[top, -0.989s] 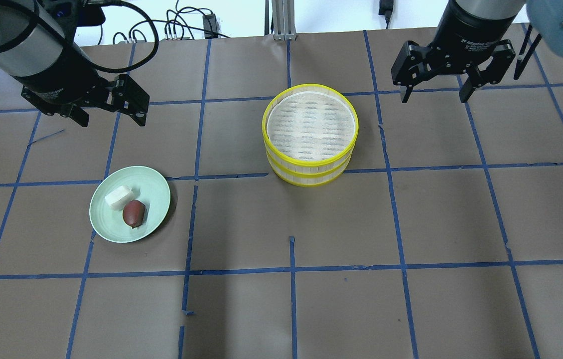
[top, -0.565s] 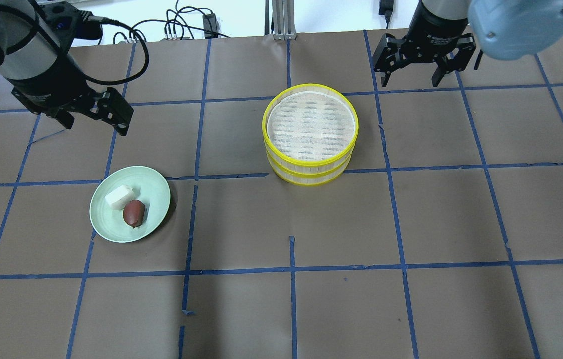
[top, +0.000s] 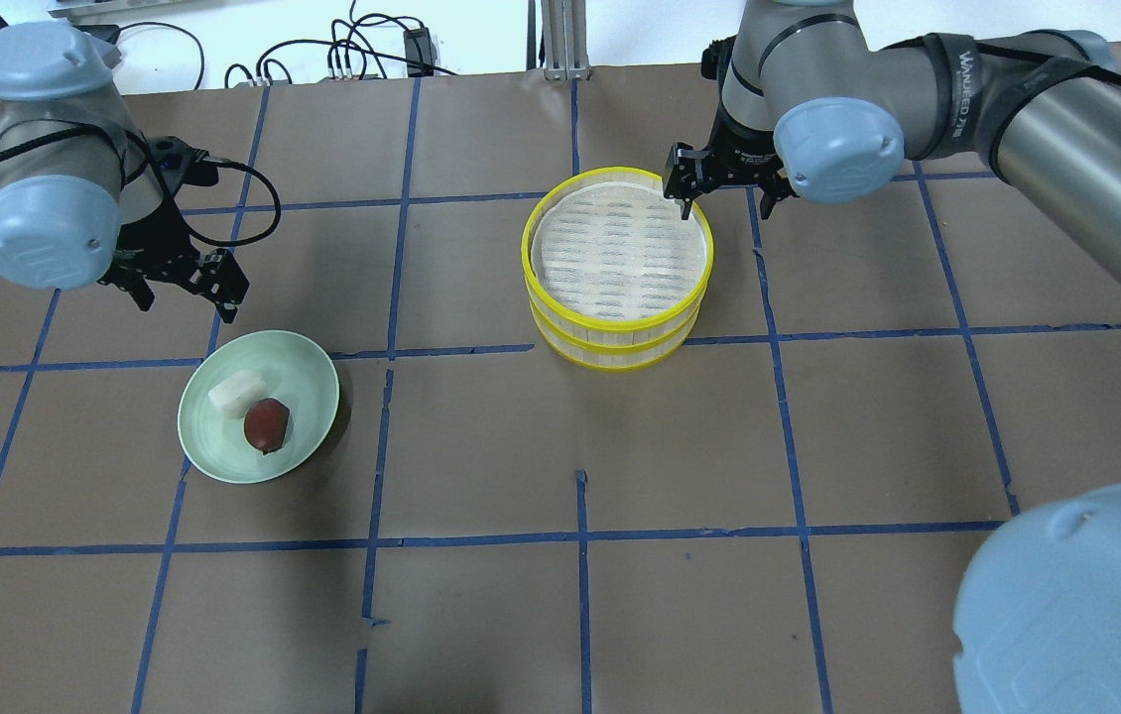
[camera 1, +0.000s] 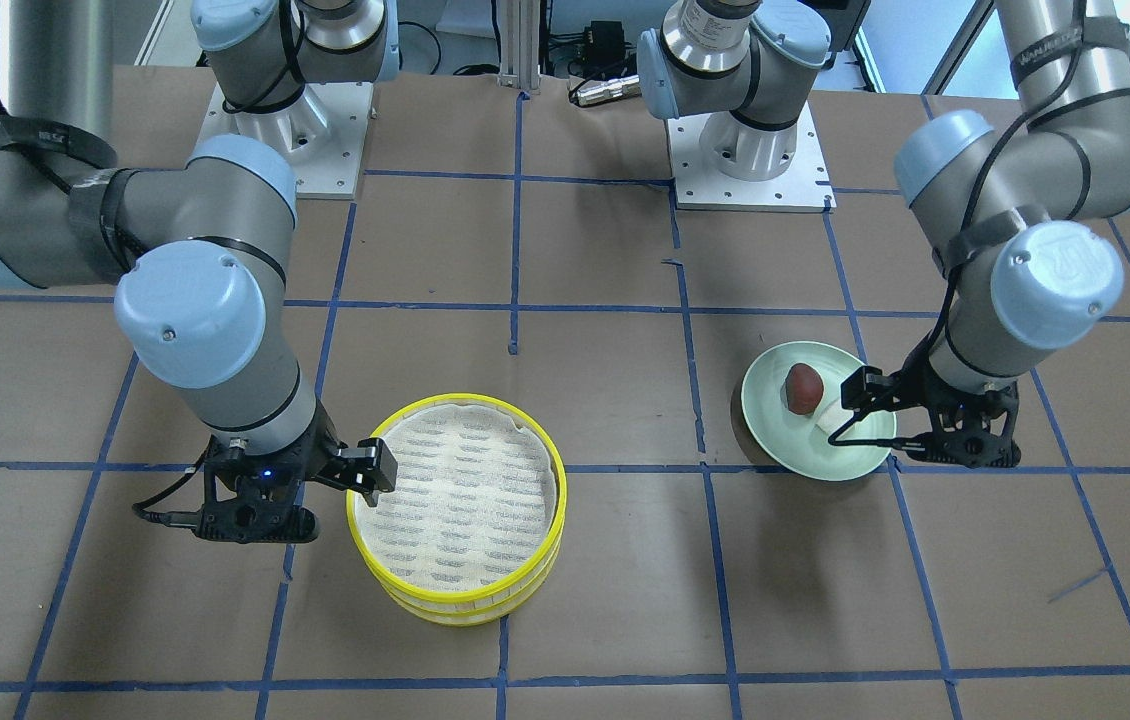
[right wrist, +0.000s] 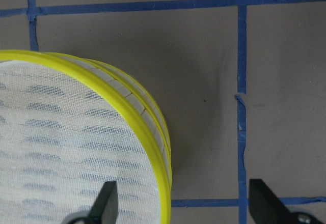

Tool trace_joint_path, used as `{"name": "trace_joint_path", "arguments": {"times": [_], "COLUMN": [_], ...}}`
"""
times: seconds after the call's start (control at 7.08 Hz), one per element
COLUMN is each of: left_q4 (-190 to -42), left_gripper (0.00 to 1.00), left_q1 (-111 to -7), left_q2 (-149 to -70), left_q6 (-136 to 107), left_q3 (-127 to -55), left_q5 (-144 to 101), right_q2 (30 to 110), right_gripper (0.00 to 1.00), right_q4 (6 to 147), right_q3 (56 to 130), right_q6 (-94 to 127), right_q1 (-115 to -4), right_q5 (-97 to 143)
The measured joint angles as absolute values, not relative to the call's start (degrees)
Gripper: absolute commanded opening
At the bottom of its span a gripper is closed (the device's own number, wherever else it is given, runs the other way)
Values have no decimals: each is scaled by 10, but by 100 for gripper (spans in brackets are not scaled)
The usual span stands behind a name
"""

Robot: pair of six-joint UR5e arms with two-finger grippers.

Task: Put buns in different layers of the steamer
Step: 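Grasp the steamer's top tier with the right gripper while the left lowers to the bun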

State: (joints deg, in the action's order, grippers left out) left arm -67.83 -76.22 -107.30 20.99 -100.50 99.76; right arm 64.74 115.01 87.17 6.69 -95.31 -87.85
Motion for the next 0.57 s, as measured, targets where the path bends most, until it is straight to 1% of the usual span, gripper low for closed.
{"name": "trace_joint_path", "arguments": {"times": [0.28,0.42,0.57], "left_q4": [-618,-601,-595], "left_gripper": [100,100,100], "left_q1": [-761,-761,-761], "left_q2": [-1122,-1132,-1135], "left_q6": [209,204,191], "left_q3": [-1027,-1043,-1059], "left_q5": [982,982,984], "right_q2": [633,631,630], "right_gripper": [20,8,7], "right_q4": [1156,1156,1155], "right_q3": [878,879,880], "right_q6": [68,68,67], "right_q1": [-954,-954,-954], "right_q5": [-874,-870,-868]}}
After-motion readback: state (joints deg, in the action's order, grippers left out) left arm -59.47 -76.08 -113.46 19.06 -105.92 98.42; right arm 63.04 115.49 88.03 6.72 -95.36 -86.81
